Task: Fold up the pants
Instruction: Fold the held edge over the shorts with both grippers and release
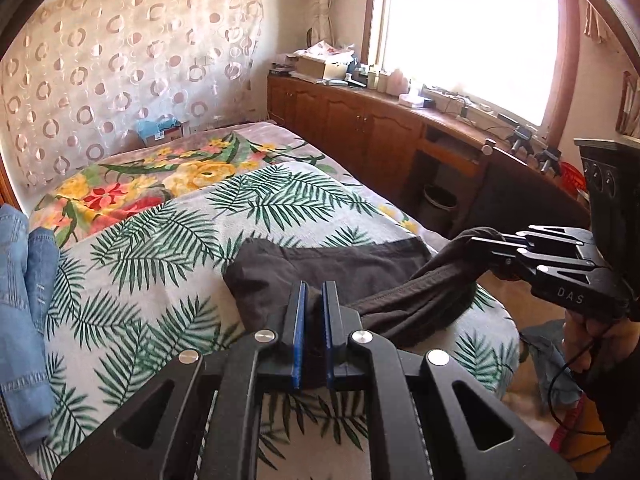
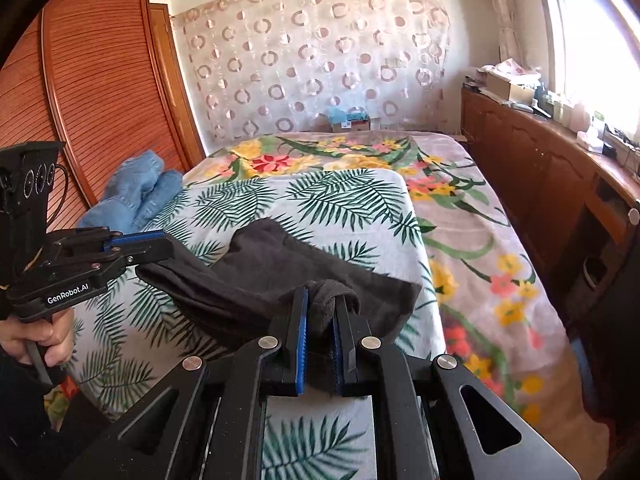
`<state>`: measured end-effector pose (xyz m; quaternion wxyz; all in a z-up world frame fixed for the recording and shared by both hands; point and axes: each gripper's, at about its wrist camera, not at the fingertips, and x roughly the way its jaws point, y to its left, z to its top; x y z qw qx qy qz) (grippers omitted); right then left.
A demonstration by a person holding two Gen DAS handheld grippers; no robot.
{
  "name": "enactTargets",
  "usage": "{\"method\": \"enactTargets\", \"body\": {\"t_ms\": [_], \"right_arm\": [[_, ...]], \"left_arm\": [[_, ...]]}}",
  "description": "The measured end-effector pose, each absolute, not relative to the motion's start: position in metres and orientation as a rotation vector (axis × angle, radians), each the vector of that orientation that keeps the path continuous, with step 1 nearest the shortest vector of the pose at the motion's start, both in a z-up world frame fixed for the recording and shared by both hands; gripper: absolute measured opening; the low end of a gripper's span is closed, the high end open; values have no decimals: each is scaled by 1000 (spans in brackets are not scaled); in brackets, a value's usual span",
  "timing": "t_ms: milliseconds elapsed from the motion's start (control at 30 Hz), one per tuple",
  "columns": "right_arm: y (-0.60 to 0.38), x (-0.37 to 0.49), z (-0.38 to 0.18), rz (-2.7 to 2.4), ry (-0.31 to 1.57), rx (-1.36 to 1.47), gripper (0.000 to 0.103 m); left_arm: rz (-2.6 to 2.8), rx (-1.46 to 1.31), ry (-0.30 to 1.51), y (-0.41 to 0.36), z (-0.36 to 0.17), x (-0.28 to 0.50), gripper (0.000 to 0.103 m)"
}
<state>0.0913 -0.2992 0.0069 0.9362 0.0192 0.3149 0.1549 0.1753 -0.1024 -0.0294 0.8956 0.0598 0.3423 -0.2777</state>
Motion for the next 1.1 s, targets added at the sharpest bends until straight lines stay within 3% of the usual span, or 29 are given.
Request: {"method": "enactTargets", "body": {"t_ms": [867, 1100], "right_arm": [[-297, 141, -6, 256, 715, 98, 10], [-302, 139, 8, 237, 679, 89, 20]], "left_arm": [[-502, 142, 775, -121, -50, 243, 9], [-517, 132, 757, -117, -40, 235, 9]]}}
